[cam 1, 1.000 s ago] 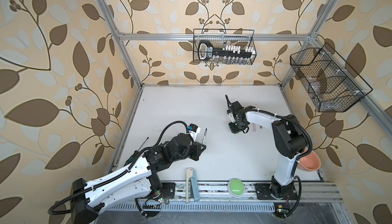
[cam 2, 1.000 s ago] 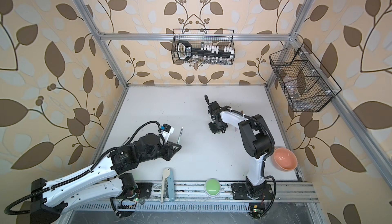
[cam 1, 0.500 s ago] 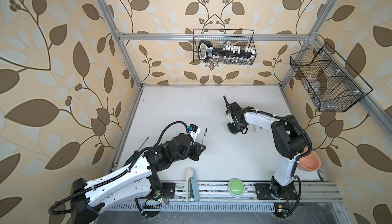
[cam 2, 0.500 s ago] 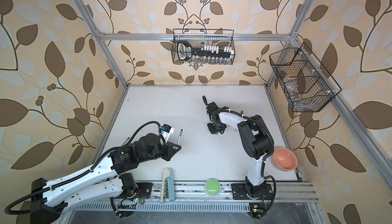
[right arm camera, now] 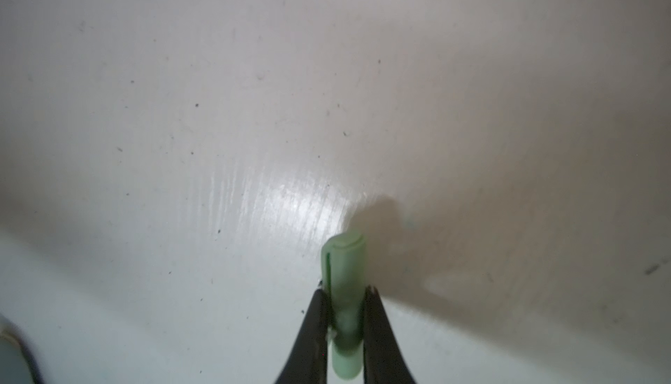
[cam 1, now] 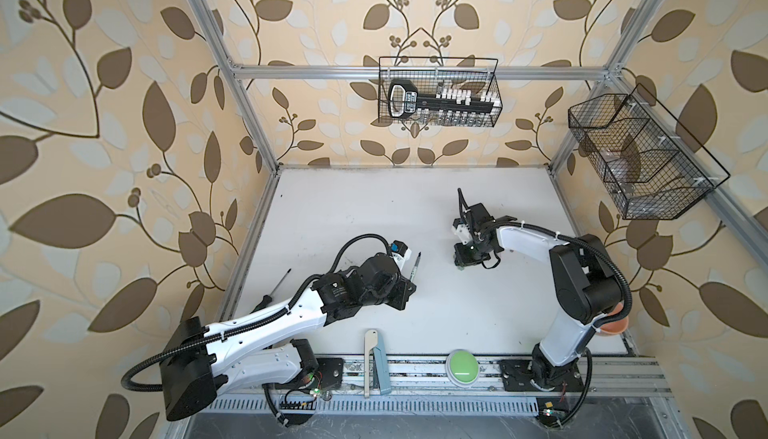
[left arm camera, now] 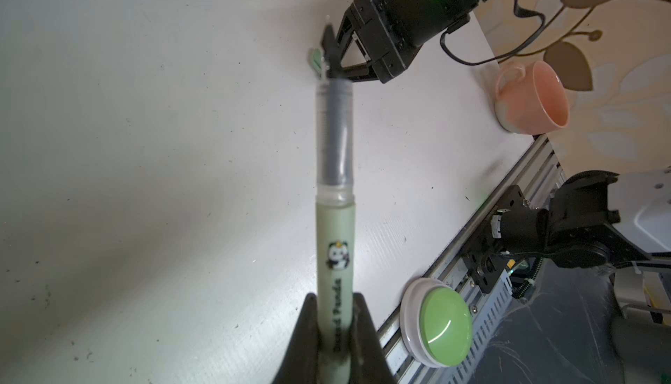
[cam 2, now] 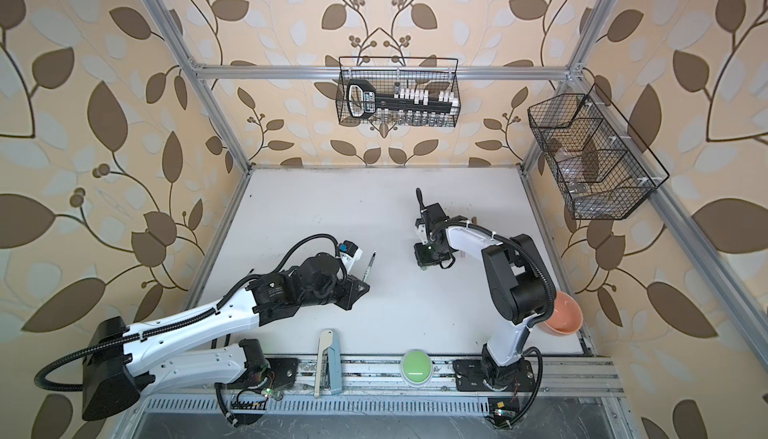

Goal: Insert the pens into the pen caps
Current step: 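Lift the green cap and carry it toward the pen nib in the left gripper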

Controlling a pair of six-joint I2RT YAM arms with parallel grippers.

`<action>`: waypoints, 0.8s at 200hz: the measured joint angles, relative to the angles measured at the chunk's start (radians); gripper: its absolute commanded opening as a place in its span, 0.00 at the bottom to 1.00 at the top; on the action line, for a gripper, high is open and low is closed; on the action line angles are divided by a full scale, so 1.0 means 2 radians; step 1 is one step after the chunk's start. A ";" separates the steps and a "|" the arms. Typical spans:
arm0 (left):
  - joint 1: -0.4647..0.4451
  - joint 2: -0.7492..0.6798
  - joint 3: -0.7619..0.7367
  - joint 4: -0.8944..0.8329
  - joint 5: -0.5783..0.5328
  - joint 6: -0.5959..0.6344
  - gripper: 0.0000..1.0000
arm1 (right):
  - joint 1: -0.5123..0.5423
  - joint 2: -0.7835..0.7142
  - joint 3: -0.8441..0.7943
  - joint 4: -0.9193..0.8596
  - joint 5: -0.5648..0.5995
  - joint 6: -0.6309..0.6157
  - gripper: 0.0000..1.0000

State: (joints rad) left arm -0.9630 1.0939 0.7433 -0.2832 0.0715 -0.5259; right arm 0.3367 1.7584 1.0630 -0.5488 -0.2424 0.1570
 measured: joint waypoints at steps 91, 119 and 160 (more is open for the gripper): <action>-0.023 0.088 0.047 0.017 0.002 0.020 0.00 | -0.045 -0.176 -0.114 0.172 -0.164 0.124 0.04; -0.030 0.098 0.055 0.022 0.002 0.023 0.00 | -0.045 -0.224 -0.141 0.226 -0.176 0.180 0.04; -0.033 0.100 0.059 0.034 0.001 0.025 0.00 | -0.032 -0.298 -0.179 0.296 -0.161 0.253 0.03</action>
State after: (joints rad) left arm -1.0294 1.2942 0.8608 -0.2150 0.0738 -0.4767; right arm 0.2733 1.1629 0.7044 0.0433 -0.5648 0.6628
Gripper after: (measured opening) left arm 0.117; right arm 0.121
